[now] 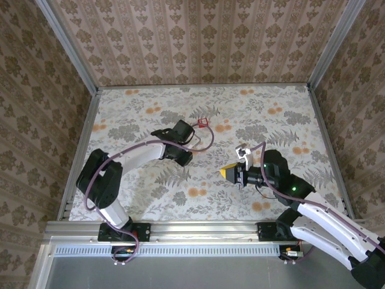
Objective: Unlock with the key
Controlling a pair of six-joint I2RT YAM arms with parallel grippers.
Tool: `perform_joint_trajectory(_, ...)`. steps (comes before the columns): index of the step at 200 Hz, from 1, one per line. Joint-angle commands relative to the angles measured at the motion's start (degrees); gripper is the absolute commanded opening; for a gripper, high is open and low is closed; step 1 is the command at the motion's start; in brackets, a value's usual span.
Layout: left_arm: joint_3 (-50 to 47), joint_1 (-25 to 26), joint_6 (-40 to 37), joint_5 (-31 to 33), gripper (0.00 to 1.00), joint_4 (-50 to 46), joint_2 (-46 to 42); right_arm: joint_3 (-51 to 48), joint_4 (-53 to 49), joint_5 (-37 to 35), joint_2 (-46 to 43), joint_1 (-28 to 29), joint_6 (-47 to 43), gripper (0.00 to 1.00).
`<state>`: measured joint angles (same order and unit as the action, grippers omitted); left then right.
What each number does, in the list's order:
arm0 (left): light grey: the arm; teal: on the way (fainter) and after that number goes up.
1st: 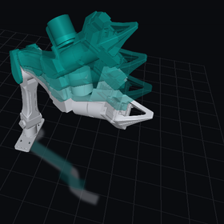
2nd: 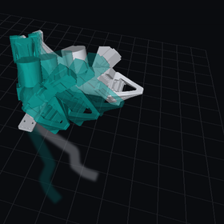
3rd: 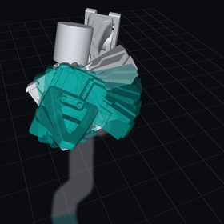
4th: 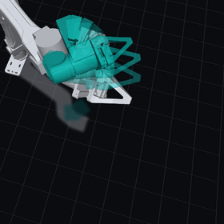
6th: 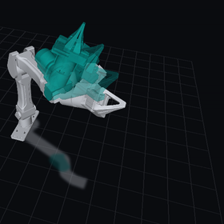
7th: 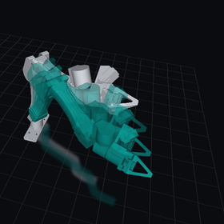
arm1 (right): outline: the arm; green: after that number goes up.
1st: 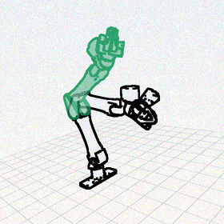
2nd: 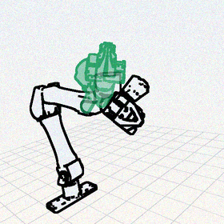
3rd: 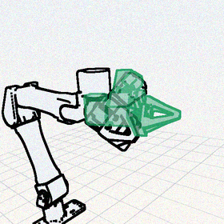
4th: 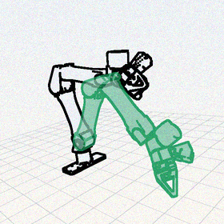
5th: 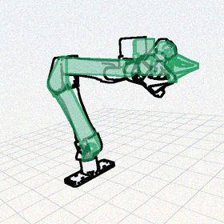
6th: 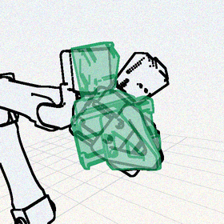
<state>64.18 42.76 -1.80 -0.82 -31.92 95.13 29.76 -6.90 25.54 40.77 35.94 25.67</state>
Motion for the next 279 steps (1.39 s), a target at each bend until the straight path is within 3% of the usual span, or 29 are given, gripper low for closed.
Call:
perform_joint_trajectory(1,-2.29,1.10,-2.01,2.46,0.25,4.88,-3.62,-0.58,2.13,-1.45,0.42,0.36,0.35,0.00)
perform_joint_trajectory(132,-17.90,15.33,-10.20,12.18,0.28,21.14,-23.67,2.94,2.90,-1.72,6.17,0.86,-0.97,0.00)
perform_joint_trajectory(189,-17.71,22.08,-12.93,15.33,0.27,21.64,-24.78,4.79,0.57,-2.94,7.01,1.15,-2.53,0.00)
perform_joint_trajectory(279,-17.60,27.10,-16.99,21.28,0.26,22.60,-25.70,5.59,-1.45,-3.82,8.64,1.15,-2.34,0.00)
